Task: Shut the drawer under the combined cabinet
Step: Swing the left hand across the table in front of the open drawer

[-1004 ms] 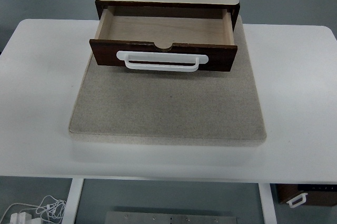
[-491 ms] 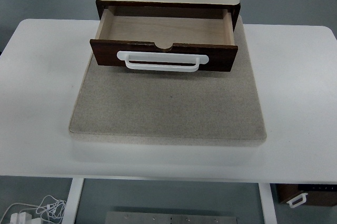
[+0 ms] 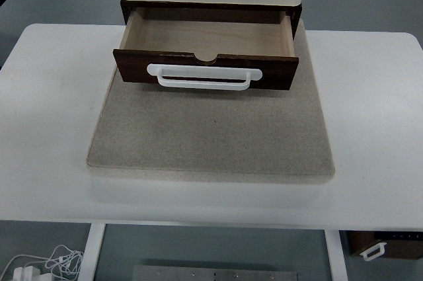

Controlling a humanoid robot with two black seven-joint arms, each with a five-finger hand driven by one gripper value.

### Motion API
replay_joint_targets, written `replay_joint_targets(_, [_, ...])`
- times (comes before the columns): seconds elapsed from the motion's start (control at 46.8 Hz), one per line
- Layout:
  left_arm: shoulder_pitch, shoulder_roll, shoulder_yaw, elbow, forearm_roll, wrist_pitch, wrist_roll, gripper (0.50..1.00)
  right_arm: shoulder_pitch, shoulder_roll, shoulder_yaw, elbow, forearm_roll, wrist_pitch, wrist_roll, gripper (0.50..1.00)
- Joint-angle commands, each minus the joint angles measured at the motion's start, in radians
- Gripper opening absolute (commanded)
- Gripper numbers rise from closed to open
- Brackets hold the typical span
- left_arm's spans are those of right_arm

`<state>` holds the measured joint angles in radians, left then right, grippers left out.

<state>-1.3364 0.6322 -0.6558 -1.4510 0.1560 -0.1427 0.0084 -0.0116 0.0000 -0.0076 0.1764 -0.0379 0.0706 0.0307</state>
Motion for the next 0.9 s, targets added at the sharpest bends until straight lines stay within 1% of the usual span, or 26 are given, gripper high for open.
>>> replay_joint_targets(0.0, [-0.021,-0.011,0.047,-0.020,0.000,-0.003,0.019,0.992,-0.001,0.000,0.000,0.000,0.001,0.000,0.000,0.952])
replay_joint_targets(0.278, [-0.086,-0.078,0.180,-0.068,0.020,-0.009,0.116,0.992,-0.001,0.000,0.000,0.000,0.000,0.000,0.000,0.952])
replay_joint_targets(0.491, [-0.119,-0.135,0.292,-0.101,0.063,-0.011,0.136,0.990,-0.001,0.000,0.000,0.000,0.000,0.000,0.000,0.952])
replay_joint_targets(0.726, [-0.145,-0.177,0.415,-0.157,0.142,-0.018,0.225,0.986,0.001,0.000,0.000,0.000,0.000,0.000,0.000,0.952])
replay_joint_targets(0.875, [-0.158,-0.175,0.493,-0.177,0.155,-0.074,0.300,0.992,0.001,0.000,0.000,0.000,0.000,0.000,0.000,0.952])
